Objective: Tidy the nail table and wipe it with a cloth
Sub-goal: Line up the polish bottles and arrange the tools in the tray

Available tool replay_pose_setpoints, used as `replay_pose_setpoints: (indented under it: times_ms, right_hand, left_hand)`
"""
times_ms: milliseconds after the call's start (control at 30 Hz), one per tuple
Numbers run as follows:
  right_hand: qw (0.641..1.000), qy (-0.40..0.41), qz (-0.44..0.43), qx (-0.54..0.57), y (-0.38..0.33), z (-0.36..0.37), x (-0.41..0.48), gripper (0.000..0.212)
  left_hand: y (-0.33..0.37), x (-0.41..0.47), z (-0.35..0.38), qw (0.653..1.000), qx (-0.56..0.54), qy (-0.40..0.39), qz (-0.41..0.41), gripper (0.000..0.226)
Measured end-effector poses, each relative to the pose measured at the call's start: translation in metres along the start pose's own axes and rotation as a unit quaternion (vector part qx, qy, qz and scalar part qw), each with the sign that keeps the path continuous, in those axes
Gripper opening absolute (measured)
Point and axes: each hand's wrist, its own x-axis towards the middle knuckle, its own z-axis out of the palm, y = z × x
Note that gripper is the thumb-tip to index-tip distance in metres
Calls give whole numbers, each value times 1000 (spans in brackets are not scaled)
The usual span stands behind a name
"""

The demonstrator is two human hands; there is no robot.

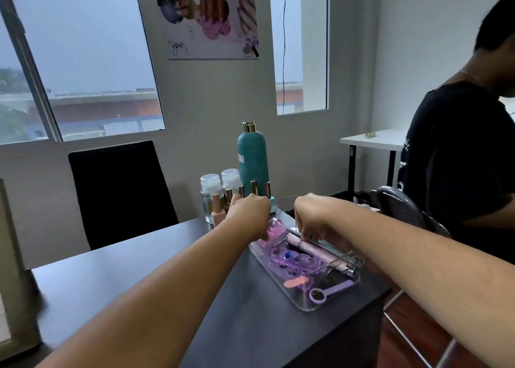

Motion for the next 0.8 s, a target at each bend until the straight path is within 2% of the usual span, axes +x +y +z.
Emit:
replay_pose_setpoints:
  times_ms: [167, 400, 567, 800]
  right_hand:
    - [999, 32, -4, -15, 0, 4, -4, 18]
    - [999, 41, 5, -5, -1, 5, -11, 19]
    - [999, 29, 8, 28, -5, 8, -14, 19]
    - [997, -11, -5, 80, -30, 12, -15, 25]
  left_hand:
    - [-8, 0, 5, 997, -10, 81, 2, 15]
    - [-9, -6, 21, 995, -36, 97, -6, 26]
    - [-12, -8, 22, 997, -32, 62, -16, 42]
    - [-32, -31, 23, 996, -17, 69, -48, 39]
